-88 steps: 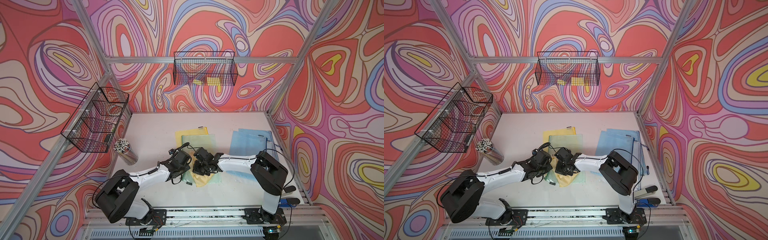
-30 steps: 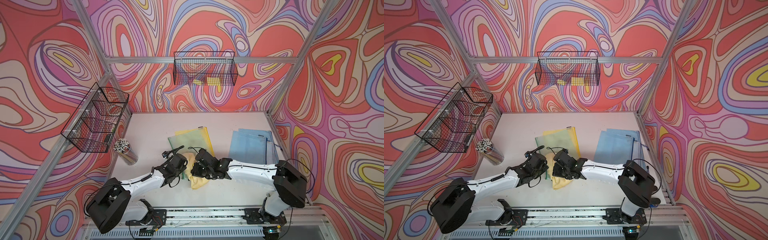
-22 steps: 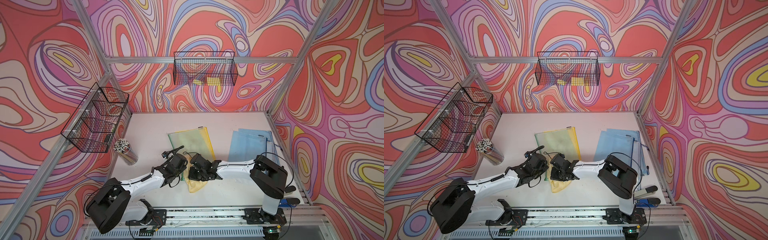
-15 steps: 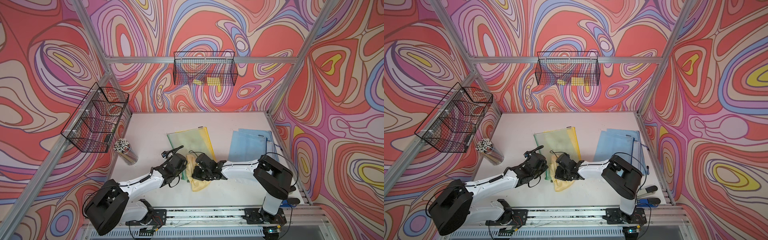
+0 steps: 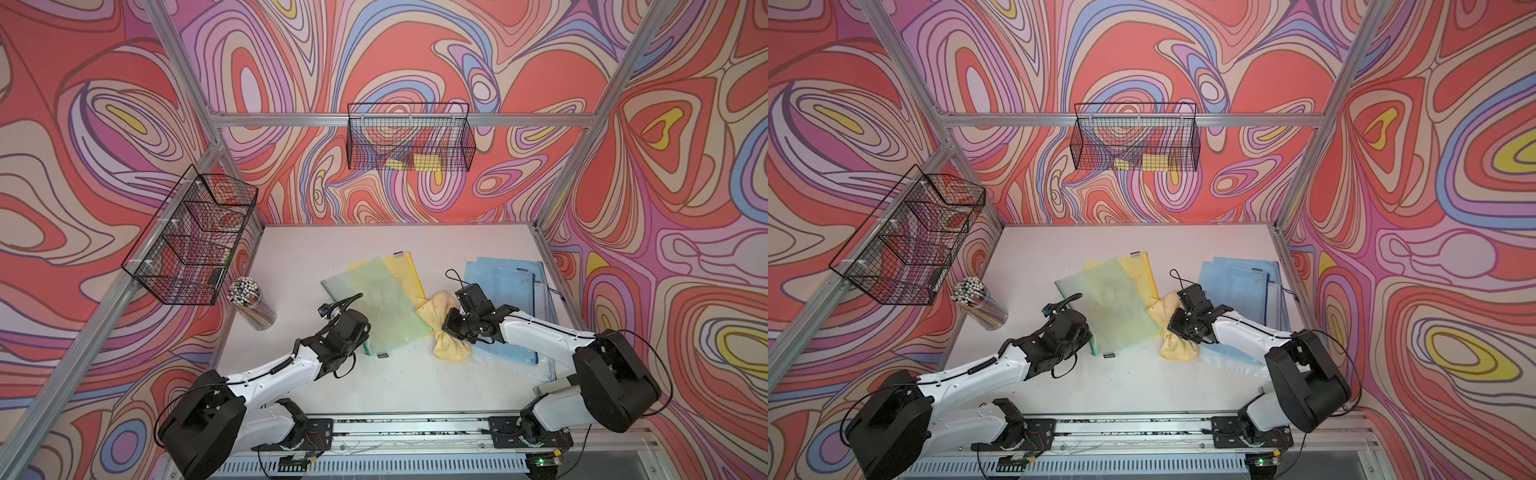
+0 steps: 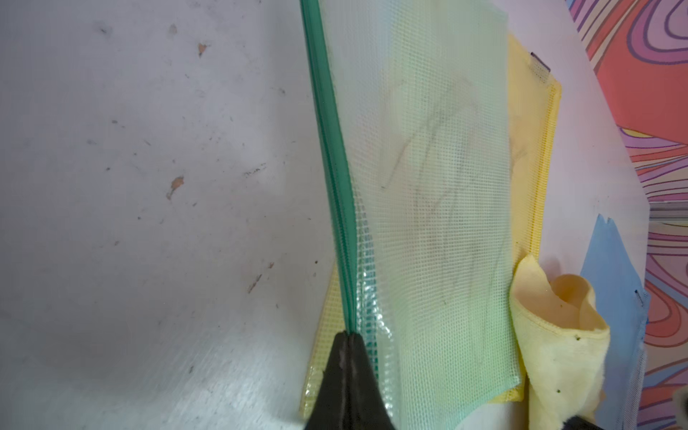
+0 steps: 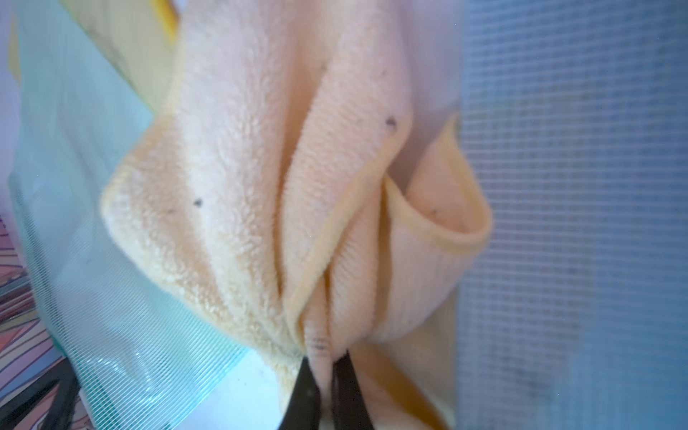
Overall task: Wipe the document bag
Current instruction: Adjust the document bag at the center of the board.
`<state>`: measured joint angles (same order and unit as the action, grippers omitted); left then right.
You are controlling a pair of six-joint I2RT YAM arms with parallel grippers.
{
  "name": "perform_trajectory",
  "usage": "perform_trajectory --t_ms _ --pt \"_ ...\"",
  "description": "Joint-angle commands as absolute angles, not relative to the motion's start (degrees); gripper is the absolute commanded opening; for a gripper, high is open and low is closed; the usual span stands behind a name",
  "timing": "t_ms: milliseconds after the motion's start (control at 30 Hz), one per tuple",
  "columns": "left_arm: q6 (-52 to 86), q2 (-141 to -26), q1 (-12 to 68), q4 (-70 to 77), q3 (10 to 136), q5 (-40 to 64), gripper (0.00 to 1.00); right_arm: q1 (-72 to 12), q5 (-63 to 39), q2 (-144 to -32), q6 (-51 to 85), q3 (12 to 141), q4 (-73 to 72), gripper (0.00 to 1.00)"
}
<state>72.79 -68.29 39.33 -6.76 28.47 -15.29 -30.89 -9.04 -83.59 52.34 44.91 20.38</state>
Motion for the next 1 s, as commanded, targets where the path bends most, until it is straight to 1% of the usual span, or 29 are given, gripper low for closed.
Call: perform_trajectory --t_ms 0,100,233,333,433,500,600,700,767,900,967 --pt "71.25 -65.88 39.20 -10.77 28.90 -17.72 0.00 -37.23 -7.06 -85.32 50.81 52.97 22.94 0.00" --pt "68.36 -60.82 39.20 -19.51 33.29 -21.71 0.00 -38.67 -6.55 -85.96 51.59 55.09 23.30 0.00" --pt "61.36 -49.50 39.20 -33.46 37.95 -29.29 0.00 -38.41 -1.91 -83.62 50.60 55.24 27.04 0.00" --pt "55.75 -41.72 39.20 -43.59 41.81 -33.46 0.00 -38.24 -0.66 -81.50 50.19 54.43 28.75 0.00" --pt "50.62 -37.10 39.20 -52.21 47.96 -35.40 0.00 -37.98 -0.66 -79.52 50.70 52.80 28.63 0.00" --pt "45.18 -36.89 39.20 -53.45 51.72 -34.00 0.00 -37.97 -0.33 -78.82 51.01 52.36 28.99 0.00" --pt "38.47 -43.20 39.22 -53.01 57.78 -28.02 0.00 -37.82 0.19 -77.55 51.53 52.05 29.44 0.00" --pt "35.01 -56.63 39.20 -54.09 64.91 -19.75 0.00 -37.79 1.81 -75.13 52.36 52.36 31.21 0.00" --pt "32.51 -66.50 39.49 -52.03 67.79 -13.35 0.00 -37.71 4.11 -72.28 53.01 52.47 33.47 0.00" --pt "30.07 -80.06 43.51 -44.19 70.79 -7.27 0.00 -37.44 10.41 -64.56 54.37 53.43 40.91 0.00" --pt "29.55 -87.17 46.44 -42.39 74.94 -5.49 0.00 -37.35 13.75 -60.07 54.71 54.47 45.66 0.00"
